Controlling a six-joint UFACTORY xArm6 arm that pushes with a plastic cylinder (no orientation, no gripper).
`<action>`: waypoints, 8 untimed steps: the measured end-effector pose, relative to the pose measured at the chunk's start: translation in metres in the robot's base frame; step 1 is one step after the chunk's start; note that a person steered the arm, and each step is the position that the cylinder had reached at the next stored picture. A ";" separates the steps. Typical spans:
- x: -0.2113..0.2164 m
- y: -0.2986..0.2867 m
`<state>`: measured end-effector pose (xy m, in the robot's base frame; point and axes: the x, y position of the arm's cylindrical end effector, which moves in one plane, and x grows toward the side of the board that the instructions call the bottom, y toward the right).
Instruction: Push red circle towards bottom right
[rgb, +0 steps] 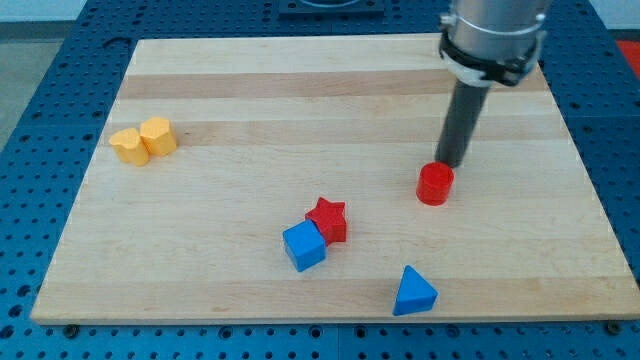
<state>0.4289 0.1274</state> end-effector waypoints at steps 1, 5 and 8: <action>-0.003 -0.036; 0.064 0.051; 0.093 0.014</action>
<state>0.5224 0.1412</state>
